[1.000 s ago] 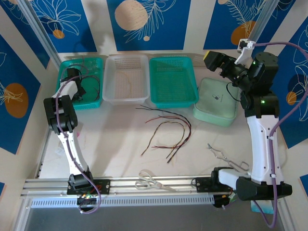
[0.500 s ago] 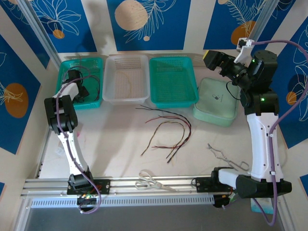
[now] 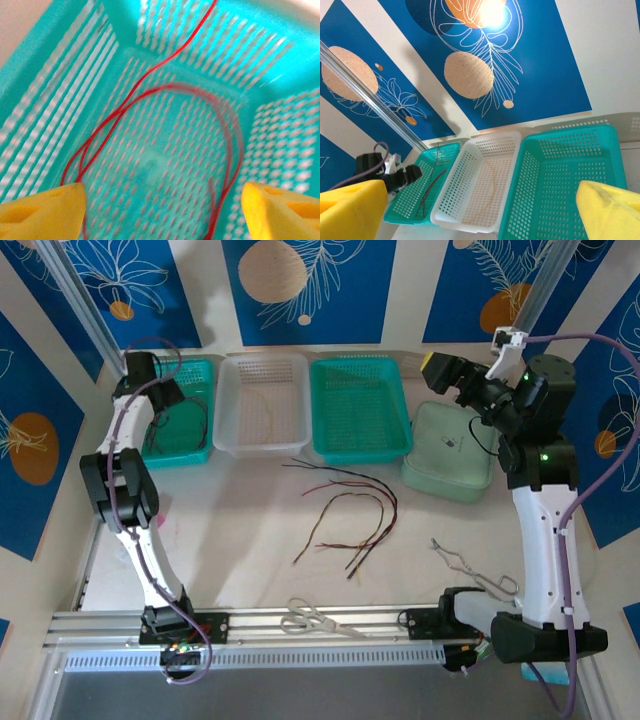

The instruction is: Untangle the cables

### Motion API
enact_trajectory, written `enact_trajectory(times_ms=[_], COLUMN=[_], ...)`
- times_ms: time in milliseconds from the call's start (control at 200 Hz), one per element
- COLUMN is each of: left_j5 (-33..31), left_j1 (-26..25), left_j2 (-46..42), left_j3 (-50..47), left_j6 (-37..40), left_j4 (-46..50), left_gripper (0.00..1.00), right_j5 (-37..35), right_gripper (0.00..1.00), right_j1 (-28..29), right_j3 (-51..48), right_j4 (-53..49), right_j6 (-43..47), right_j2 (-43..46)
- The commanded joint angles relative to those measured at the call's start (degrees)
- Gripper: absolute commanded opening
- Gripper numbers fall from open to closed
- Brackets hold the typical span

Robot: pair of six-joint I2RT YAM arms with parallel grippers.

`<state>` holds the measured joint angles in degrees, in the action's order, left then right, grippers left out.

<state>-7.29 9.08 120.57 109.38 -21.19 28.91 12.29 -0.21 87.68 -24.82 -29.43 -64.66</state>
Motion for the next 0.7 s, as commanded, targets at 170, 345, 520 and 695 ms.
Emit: enact_trajectory(times_ms=[170, 345, 520, 695], left_j5=[2.8, 0.7, -3.1, -5.2], left_j1=[-0.1, -0.1, -0.2, 0.2], left_j2=[13.9, 17.2, 18.3, 22.5], left_j3=[16.1, 17.4, 15.3, 21.4], left_j6=[0.3, 1.7, 2.5, 3.9], left_j4=[5.5, 1.8, -2.1, -0.3], left_gripper=[0.78, 0.78, 0.79, 0.82], right_j5=[0.3, 0.9, 0.6, 0.5], right_gripper=[0.97, 0.97, 0.97, 0.97], right_j1=[0.7, 0.5, 1.1, 1.4], right_j3=[-6.2, -5.0, -4.2, -4.2], right_j4=[3.8, 3.0, 4.1, 3.8], right_j6=[-0.9, -0.3, -1.2, -0.9], right_j2=[1.0, -1.4, -3.5, -4.2])
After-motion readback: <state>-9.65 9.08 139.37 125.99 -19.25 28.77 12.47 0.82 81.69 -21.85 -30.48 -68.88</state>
